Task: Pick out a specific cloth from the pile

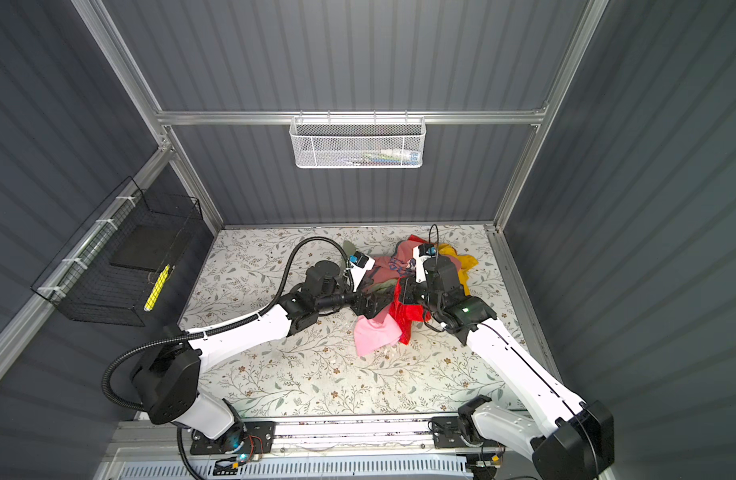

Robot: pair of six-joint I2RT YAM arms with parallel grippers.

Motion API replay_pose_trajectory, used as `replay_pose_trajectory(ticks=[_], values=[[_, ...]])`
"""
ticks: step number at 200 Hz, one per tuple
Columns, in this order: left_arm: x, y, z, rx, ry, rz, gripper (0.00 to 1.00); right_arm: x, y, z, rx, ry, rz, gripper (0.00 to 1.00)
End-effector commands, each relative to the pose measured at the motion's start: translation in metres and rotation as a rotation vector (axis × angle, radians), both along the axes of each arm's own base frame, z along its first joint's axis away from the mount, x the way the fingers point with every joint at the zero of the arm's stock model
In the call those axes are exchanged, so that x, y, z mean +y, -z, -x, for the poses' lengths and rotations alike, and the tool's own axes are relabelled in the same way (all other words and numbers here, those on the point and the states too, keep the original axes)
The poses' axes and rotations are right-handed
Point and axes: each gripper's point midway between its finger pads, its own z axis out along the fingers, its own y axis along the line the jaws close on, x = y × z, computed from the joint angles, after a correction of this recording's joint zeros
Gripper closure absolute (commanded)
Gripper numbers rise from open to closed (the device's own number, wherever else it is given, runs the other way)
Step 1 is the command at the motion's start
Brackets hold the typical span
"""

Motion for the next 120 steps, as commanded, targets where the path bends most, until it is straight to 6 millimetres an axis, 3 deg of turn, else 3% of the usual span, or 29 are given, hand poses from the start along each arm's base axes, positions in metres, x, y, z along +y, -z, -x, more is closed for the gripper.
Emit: replay_pose_trajectory(ticks=[1, 62, 82, 120], values=[[-0.01, -0.016, 0.007, 0.001, 0.038, 0.028, 0.01, 0.004, -0.035, -0.007, -0.113, -0.012, -0.105, 1.0], [-0.044, -0.015, 0.014, 0.006, 0.076, 0.048, 0.02, 0.008, -0.035, -0.005, -0.115, -0.039, -0.154, 1.0], [-0.051, -0.005, 0.011, -0.005, 0.064, 0.003, 0.03, 0.008, -0.041, -0.002, -0.126, -0.047, -0.173, 1.0], [-0.058, -0.002, 0.004, -0.026, 0.031, -0.015, 0.18, 0.004, -0.045, 0.001, -0.132, -0.036, -0.195, 1.0]])
